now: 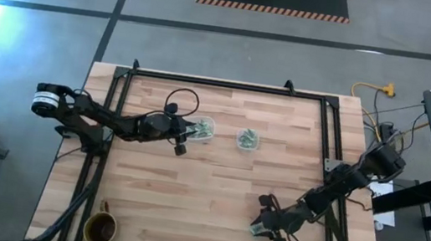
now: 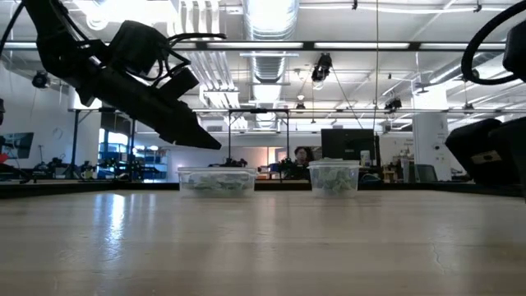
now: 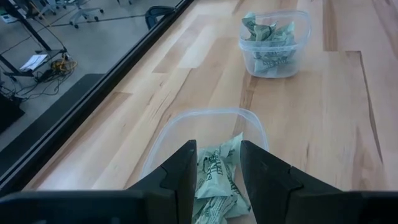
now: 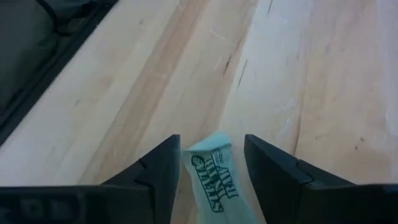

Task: Pick and place Stevia / Truvia into bins
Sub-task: Put the stevia packet into the transparent square container

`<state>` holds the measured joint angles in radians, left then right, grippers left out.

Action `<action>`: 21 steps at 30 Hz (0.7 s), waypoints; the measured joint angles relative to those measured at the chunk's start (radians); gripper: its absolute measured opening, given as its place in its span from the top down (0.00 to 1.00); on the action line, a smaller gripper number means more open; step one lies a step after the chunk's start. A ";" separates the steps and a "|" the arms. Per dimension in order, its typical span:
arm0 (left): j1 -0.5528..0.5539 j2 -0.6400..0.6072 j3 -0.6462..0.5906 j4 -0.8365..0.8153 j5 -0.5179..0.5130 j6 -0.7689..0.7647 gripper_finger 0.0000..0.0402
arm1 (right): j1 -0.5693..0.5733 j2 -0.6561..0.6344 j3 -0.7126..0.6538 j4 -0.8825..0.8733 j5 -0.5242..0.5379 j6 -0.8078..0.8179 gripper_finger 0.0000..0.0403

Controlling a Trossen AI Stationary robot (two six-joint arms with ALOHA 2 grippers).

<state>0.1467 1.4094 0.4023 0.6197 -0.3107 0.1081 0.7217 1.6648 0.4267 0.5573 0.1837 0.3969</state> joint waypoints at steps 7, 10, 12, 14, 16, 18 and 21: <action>0.000 0.000 0.000 -0.002 0.002 0.000 0.73 | 0.000 0.022 0.007 0.002 -0.001 0.005 0.55; 0.000 0.000 0.000 -0.002 0.002 0.000 0.73 | 0.000 0.031 0.007 0.007 0.000 0.011 0.56; 0.000 0.000 0.000 -0.002 0.002 0.000 0.73 | 0.000 0.036 0.007 0.010 0.004 0.032 0.58; 0.000 0.000 0.000 -0.003 0.002 0.000 0.73 | 0.000 0.039 0.007 0.011 0.005 0.045 0.59; 0.000 0.000 0.000 -0.003 0.002 0.000 0.73 | 0.000 0.041 0.007 0.011 0.007 0.045 0.62; 0.000 0.000 0.000 -0.003 0.002 0.000 0.73 | 0.000 0.041 0.006 0.011 0.007 0.045 0.66; 0.000 0.000 0.000 -0.003 0.002 0.000 0.73 | -0.001 0.042 0.006 0.008 0.008 0.034 0.72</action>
<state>0.1467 1.4094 0.4023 0.6170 -0.3090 0.1078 0.7210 1.7065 0.4326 0.5648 0.1921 0.4311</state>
